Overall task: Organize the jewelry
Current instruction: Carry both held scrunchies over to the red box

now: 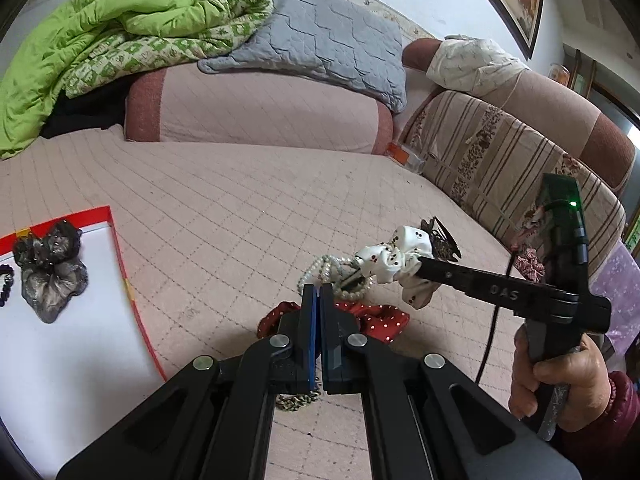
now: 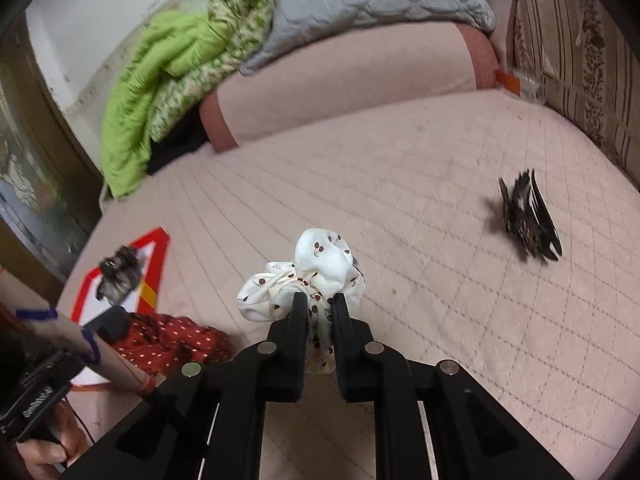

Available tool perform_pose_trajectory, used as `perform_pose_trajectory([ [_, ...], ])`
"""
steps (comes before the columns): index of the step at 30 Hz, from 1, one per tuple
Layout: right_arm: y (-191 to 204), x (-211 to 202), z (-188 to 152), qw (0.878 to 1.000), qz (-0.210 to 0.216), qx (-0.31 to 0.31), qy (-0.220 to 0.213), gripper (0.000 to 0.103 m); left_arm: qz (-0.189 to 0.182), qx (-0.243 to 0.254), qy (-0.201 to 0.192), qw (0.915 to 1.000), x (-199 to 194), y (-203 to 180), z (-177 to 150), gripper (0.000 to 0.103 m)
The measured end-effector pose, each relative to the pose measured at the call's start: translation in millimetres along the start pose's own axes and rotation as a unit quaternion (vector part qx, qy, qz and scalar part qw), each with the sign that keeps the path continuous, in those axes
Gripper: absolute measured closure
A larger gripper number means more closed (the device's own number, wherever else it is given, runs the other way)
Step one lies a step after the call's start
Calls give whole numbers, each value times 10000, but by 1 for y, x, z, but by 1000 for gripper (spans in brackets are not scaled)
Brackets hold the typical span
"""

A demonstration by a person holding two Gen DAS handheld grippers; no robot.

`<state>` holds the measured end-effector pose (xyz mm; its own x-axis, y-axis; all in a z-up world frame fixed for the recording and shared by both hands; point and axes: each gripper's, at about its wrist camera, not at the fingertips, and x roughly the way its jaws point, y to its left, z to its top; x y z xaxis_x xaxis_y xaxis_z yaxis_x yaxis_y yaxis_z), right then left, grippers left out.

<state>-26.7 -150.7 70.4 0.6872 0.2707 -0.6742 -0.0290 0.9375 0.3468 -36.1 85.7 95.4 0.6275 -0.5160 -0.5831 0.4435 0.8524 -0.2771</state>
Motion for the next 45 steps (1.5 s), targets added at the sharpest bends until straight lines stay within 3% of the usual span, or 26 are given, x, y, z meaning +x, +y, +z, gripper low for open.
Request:
perform_pose_trajectory([
  [21, 76, 12, 0, 9965, 667, -484, -131, 90, 476, -314, -470, 9973, -54, 49, 9, 102],
  [33, 132, 35, -9, 9911, 1041, -831, 67, 90, 752, -1007, -539, 9906, -85, 115, 5, 102],
  [37, 141, 40, -10, 9906, 1037, -890, 65, 90, 444, -1268, -445, 9899, -78, 120, 6, 102],
  [40, 130, 33, -6, 9931, 849, -799, -111, 90, 166, -1139, -414, 9925, -67, 102, 11, 102],
  [45, 85, 16, 2, 9980, 439, -310, -330, 90, -1181, -706, -275, 9901, -45, 37, 21, 102],
])
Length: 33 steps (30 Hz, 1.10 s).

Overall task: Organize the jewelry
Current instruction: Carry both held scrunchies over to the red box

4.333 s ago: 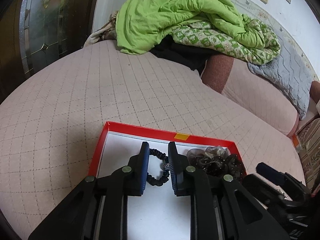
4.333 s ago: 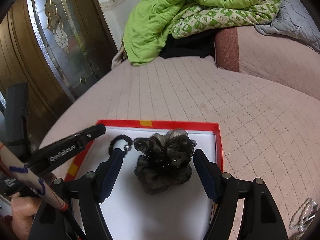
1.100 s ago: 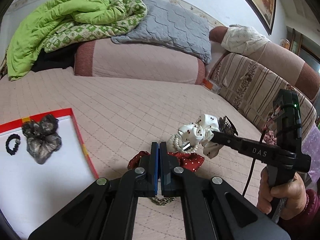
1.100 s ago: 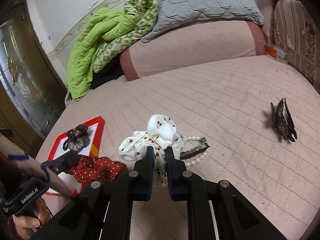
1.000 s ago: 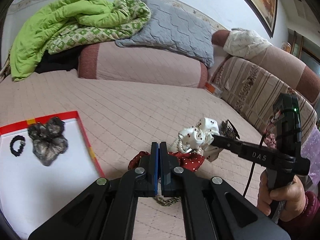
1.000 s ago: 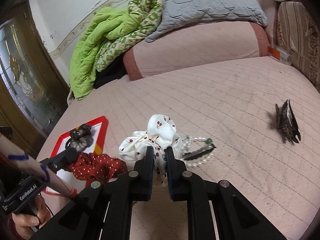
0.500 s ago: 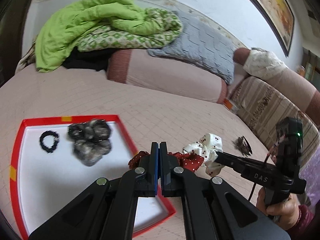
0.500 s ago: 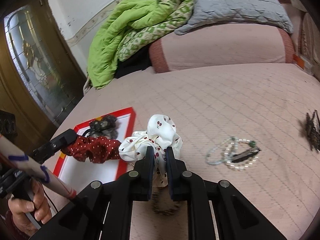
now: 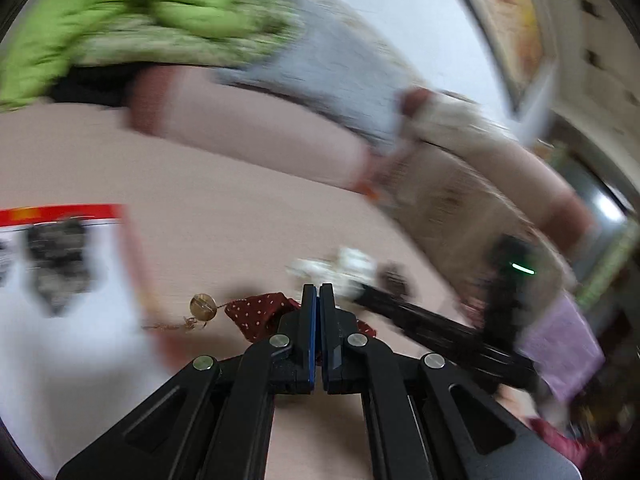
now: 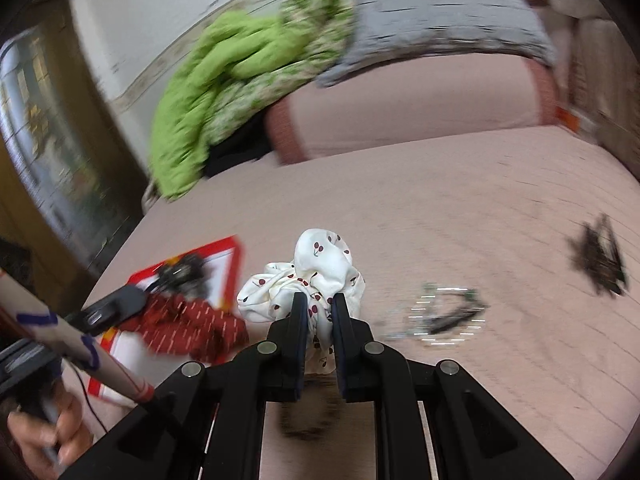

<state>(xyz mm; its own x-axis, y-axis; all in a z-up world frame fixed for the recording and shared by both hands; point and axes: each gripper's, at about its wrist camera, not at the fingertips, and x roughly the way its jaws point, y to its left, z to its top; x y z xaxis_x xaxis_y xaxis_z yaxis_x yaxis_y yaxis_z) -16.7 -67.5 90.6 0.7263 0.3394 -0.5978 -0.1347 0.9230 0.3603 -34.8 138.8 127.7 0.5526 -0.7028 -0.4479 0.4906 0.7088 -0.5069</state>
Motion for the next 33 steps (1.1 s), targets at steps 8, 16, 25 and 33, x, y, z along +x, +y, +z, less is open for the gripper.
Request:
perform_pose_trajectory([
  [8, -54, -31, 8, 9969, -229, 701, -268, 90, 266, 140, 235, 9993, 21, -3, -8, 102],
  [16, -48, -32, 12, 9977, -44, 624, -275, 90, 533, -209, -145, 9983, -10, 28, 6, 102],
  [25, -48, -31, 10, 9975, -92, 656, -263, 90, 229, -51, 833, 9962, 31, 18, -13, 102],
  [33, -51, -32, 11, 9971, -43, 713, -254, 90, 1059, -37, 824, 9910, 29, 33, -13, 102],
])
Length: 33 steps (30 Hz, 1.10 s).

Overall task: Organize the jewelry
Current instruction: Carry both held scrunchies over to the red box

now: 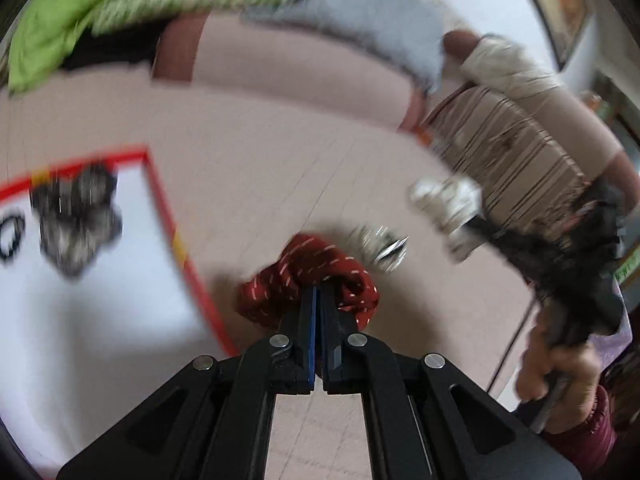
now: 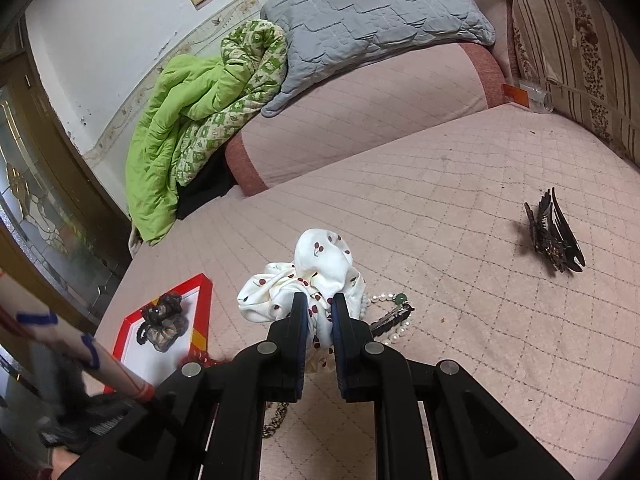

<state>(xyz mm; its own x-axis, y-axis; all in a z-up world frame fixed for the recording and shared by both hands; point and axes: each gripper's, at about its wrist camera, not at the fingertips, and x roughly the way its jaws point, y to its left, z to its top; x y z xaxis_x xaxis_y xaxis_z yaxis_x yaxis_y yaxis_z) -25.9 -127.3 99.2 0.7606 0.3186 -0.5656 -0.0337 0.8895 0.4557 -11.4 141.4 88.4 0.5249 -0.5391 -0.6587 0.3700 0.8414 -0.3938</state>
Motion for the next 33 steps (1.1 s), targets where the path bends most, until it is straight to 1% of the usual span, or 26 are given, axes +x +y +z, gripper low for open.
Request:
perform_pose_trajectory([
  [2, 2, 1, 0, 10000, 8, -49, 2, 90, -113, -38, -51, 9999, 0, -1, 1, 102],
  [6, -2, 0, -1, 10000, -41, -63, 6, 90, -165, -161, -87, 9997, 5, 1, 5, 100],
  [11, -15, -4, 0, 9999, -36, 126, -13, 90, -285, -69, -302, 9991, 0, -11, 11, 100],
  [12, -16, -4, 0, 9999, -13, 136, 1, 90, -307, 7, -283, 9991, 0, -14, 12, 100],
  [13, -16, -3, 0, 9999, 6, 138, 15, 90, -269, 99, -239, 9993, 2, -17, 11, 96],
  [14, -15, -3, 0, 9999, 33, 131, 30, 90, -213, 170, -195, 9994, 3, -20, 10, 90],
  [16, -13, -2, -1, 9999, 83, 91, 59, 90, 88, 247, 69, 9996, 13, -23, 5, 26],
  [17, -13, -2, -1, 9999, 95, 83, 63, 90, 158, 290, 142, 9994, 16, -25, 3, 24],
  [19, -12, -2, -1, 9999, 123, 74, 77, 90, 242, 554, 268, 9978, 24, -33, -3, 24],
  [21, -14, -2, -2, 9999, 121, 73, 80, 90, 373, 883, 408, 9946, 33, -44, -8, 24],
  [22, -15, -2, -2, 9999, 116, 84, 79, 90, 528, 1066, 468, 9918, 40, -49, -11, 24],
  [23, -16, -2, -1, 9999, 115, 97, 84, 90, 656, 1142, 524, 9899, 46, -50, -13, 26],
  [24, -17, -1, -1, 9998, 112, 107, 90, 90, 838, 1189, 648, 9872, 56, -51, -16, 38],
  [25, -18, -1, -1, 9998, 103, 116, 96, 90, 966, 1171, 819, 9850, 66, -49, -18, 65],
  [27, -19, -1, -1, 9998, 112, 131, 109, 90, 1019, 1093, 1046, 9832, 78, -44, -21, 90],
  [29, -19, -2, -1, 9998, 113, 124, 104, 90, 1120, 1147, 966, 9823, 79, -40, -21, 92],
  [30, -19, -2, -1, 9998, 115, 112, 99, 90, 1167, 1185, 863, 9823, 76, -41, -20, 96],
  [31, -19, -2, -1, 9998, 121, 112, 89, 90, 1170, 1166, 714, 9837, 71, -41, -18, 98],
  [33, -19, -3, 0, 9998, 158, 137, 73, 90, 1130, 1026, 385, 9875, 57, -39, -11, 98],
])
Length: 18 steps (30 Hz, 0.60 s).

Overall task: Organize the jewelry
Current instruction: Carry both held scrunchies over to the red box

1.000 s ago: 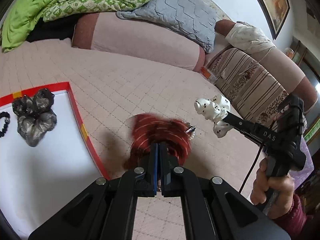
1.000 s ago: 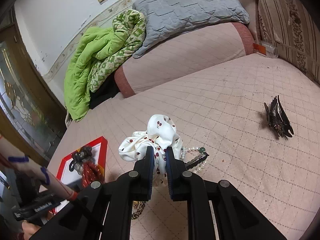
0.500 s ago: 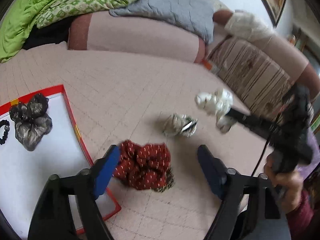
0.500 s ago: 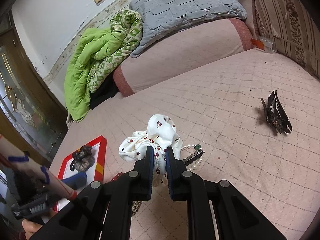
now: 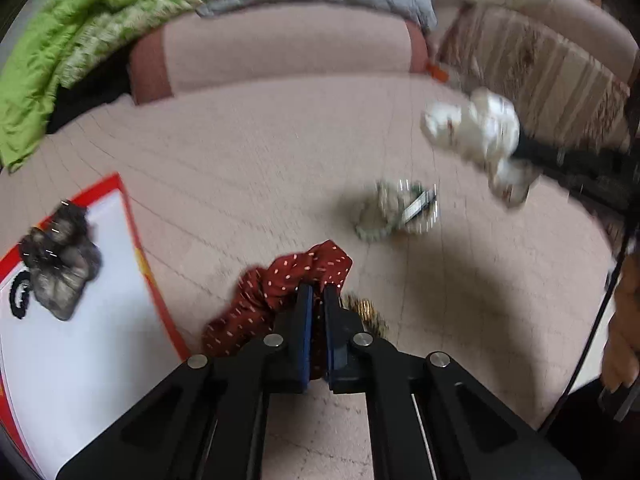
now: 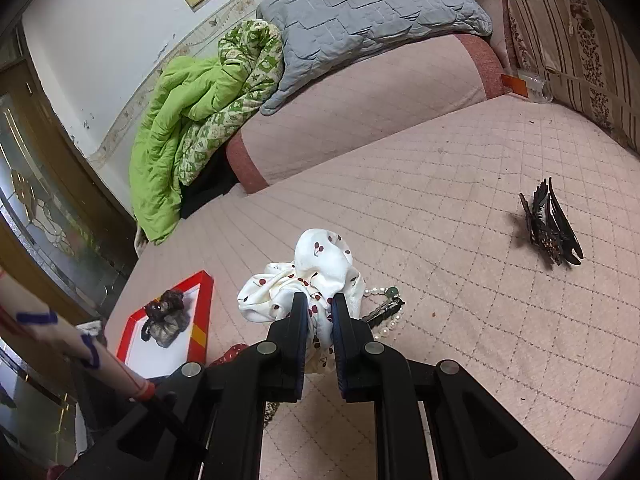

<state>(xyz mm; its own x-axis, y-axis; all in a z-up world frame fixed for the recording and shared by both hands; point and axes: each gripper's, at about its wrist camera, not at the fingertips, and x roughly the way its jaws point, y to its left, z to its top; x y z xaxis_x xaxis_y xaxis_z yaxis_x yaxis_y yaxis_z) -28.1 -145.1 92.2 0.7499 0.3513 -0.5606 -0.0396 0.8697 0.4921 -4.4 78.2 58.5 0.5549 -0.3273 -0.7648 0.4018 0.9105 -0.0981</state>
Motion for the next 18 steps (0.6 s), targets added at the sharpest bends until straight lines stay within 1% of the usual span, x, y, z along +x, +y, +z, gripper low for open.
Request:
perform_pose_trajectory([
  [1, 1, 0, 0, 10000, 41, 11, -7, 90, -19, -74, -118, 9999, -6, 2, 2, 98],
  [3, 5, -1, 0, 10000, 89, -28, -20, 90, -9, -266, -525, 9983, -26, 12, 5, 98],
  [4, 8, 0, 0, 9999, 118, -56, -22, 90, -3, -321, -668, 9972, -34, 16, 6, 98],
  [6, 17, 1, -1, 9997, 207, -140, -29, 90, 126, -453, -990, 9940, -53, 30, 6, 98],
  [8, 28, 5, -3, 9993, 293, -231, -10, 90, 193, -607, -1202, 9907, -68, 43, 7, 98],
  [12, 56, 18, -12, 9976, 493, -477, 98, 90, 328, -890, -1404, 9855, -92, 74, 3, 98],
  [14, 73, 27, -17, 9962, 607, -608, 171, 90, 413, -983, -1418, 9841, -100, 88, -3, 98],
  [18, 112, 47, -30, 9914, 868, -907, 378, 90, 721, -1235, -1435, 9793, -119, 124, -20, 98],
])
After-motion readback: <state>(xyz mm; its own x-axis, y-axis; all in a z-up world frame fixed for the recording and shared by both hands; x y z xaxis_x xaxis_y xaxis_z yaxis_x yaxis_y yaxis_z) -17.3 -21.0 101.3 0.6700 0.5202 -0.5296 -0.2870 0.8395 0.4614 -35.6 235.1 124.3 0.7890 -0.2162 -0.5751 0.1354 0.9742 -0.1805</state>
